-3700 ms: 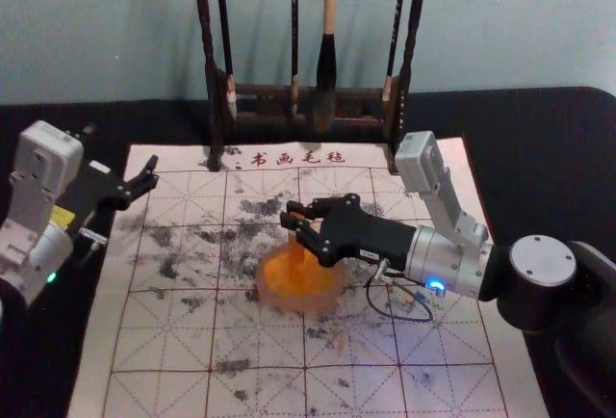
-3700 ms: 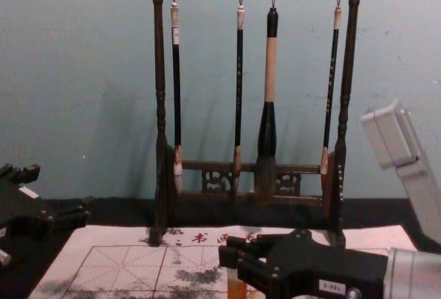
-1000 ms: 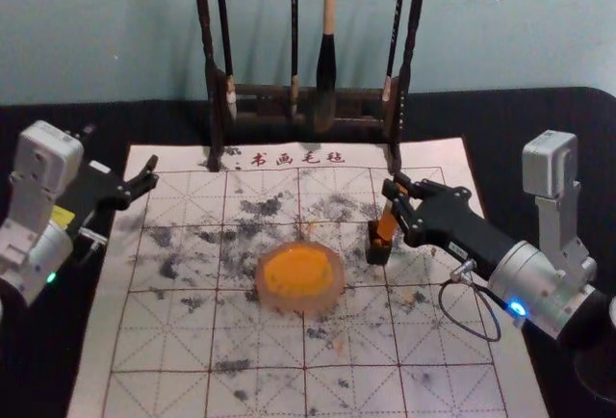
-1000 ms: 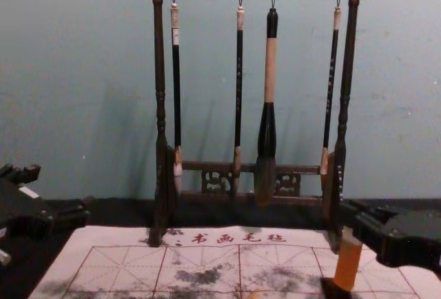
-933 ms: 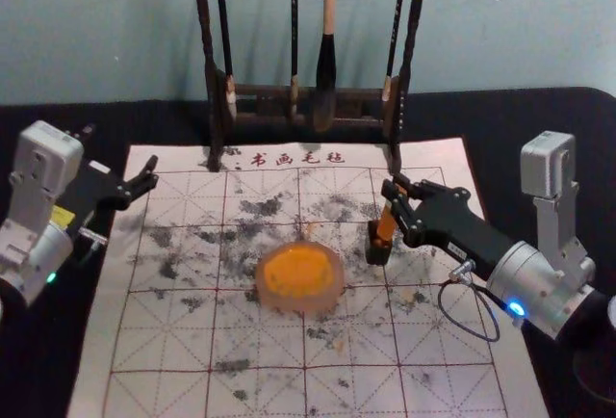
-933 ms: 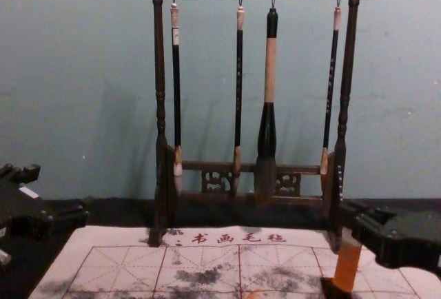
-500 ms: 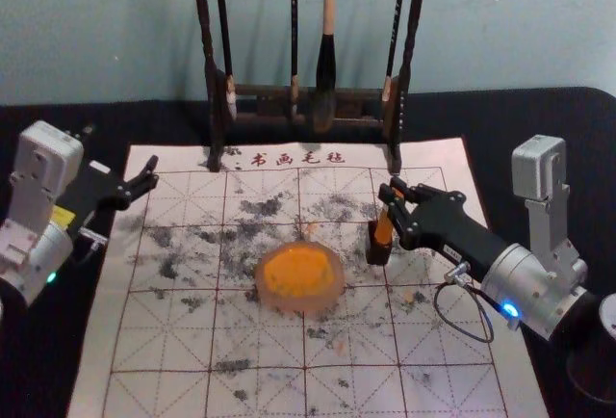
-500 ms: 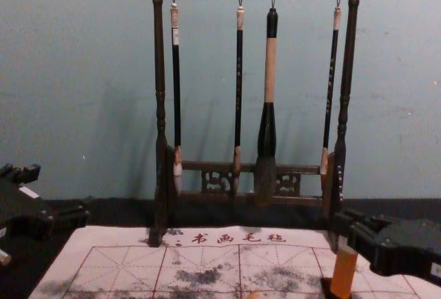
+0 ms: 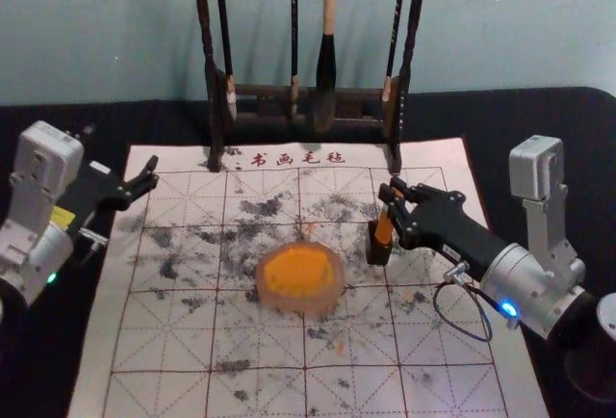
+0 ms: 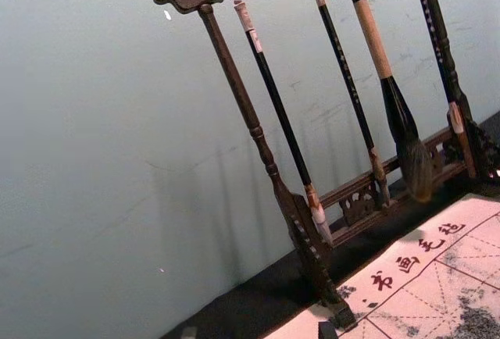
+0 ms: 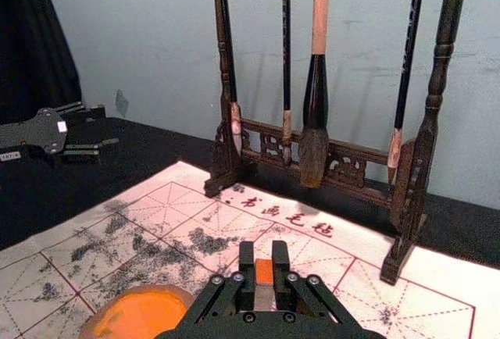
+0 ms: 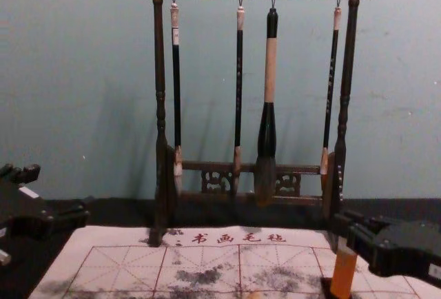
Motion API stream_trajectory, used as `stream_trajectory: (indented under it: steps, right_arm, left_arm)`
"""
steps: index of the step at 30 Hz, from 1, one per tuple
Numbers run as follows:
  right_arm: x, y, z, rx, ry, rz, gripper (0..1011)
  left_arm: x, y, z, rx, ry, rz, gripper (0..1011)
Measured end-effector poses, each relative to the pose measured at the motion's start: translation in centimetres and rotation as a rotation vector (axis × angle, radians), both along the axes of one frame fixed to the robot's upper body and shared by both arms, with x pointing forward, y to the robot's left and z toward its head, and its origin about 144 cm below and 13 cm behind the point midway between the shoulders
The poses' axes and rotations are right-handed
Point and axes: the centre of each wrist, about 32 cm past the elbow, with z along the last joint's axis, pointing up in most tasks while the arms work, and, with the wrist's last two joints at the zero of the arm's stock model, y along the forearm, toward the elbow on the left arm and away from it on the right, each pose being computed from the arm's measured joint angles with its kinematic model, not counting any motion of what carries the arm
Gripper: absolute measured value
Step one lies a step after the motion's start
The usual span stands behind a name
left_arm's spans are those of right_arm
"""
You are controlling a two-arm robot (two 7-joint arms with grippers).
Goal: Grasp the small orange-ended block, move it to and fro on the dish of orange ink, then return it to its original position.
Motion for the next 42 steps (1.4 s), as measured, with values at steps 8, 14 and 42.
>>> stream_trajectory:
  steps: [8,14,42]
  right_arm:
    - [0.0,-0.1,0.0,0.0,-0.003,-0.005,135]
    - [0.0,-0.1,-0.2,-0.007,-0.006,-0.007,135]
    - [-0.8,1.1,-2.4,-0.013,-0.07,-0.03,136]
  left_arm:
    - [0.0,0.0,0.0,0.0,0.0,0.0,1001]
    - [0.0,0.0,0.0,0.0,0.0,0.0,1001]
    - [0.0,0.0,0.0,0.0,0.0,0.0,1001]
